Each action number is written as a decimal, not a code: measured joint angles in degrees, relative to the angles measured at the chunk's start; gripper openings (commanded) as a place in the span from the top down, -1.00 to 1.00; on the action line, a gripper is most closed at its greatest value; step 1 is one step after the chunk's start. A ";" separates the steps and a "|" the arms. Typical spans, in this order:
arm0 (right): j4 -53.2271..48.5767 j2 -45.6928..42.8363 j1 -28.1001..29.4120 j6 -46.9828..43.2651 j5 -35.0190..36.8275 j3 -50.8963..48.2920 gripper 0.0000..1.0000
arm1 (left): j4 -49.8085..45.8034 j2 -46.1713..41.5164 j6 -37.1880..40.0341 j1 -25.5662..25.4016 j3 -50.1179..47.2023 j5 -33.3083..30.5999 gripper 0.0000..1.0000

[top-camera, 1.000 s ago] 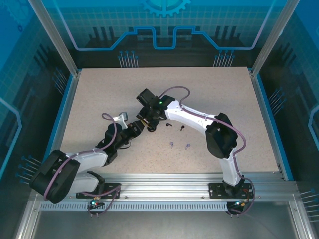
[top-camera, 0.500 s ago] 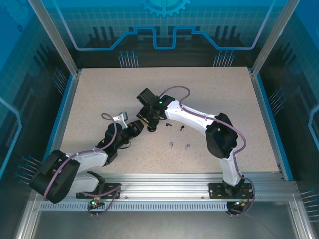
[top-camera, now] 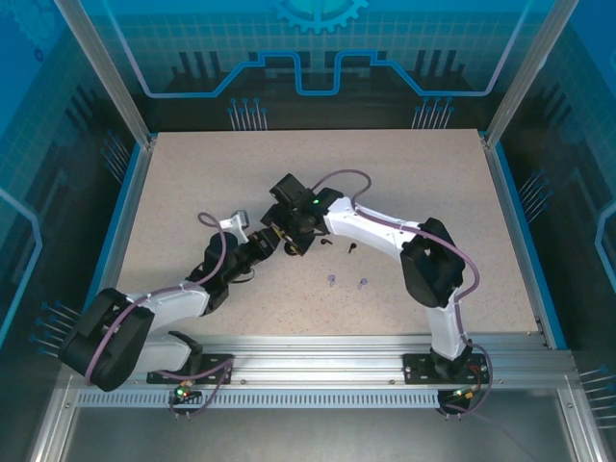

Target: Insert wireless bluetooth earbuds into charging case

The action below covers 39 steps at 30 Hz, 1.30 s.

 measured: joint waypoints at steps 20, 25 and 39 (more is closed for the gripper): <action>18.51 -37.57 -16.04 -41.29 -9.25 -41.22 -0.78 | -19.80 -3.43 12.07 3.39 12.85 23.87 1.00; 25.49 -42.01 -16.02 -49.57 -16.06 -45.09 -0.74 | -21.57 -3.28 13.73 4.35 13.33 28.83 1.00; 35.78 -32.50 -15.15 -53.99 -26.53 -43.80 -0.65 | -23.52 -1.20 14.80 4.52 15.82 35.76 1.00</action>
